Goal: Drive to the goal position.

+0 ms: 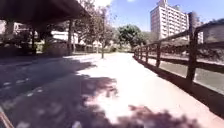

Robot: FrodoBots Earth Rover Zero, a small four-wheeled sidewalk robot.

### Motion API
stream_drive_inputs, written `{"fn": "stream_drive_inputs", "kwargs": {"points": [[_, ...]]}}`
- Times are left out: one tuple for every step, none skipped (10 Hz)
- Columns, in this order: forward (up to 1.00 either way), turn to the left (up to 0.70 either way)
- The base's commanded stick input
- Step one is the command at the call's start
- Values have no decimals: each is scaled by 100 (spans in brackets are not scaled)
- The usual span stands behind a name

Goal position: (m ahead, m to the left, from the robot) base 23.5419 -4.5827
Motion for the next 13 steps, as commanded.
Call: {"fn": "stream_drive_inputs", "kwargs": {"points": [[85,0],[85,-28],[85,-34],[85,-34],[85,-34],[85,-34],[85,-34],[85,-17],[85,0],[85,0],[85,0],[85,0],[85,0]]}}
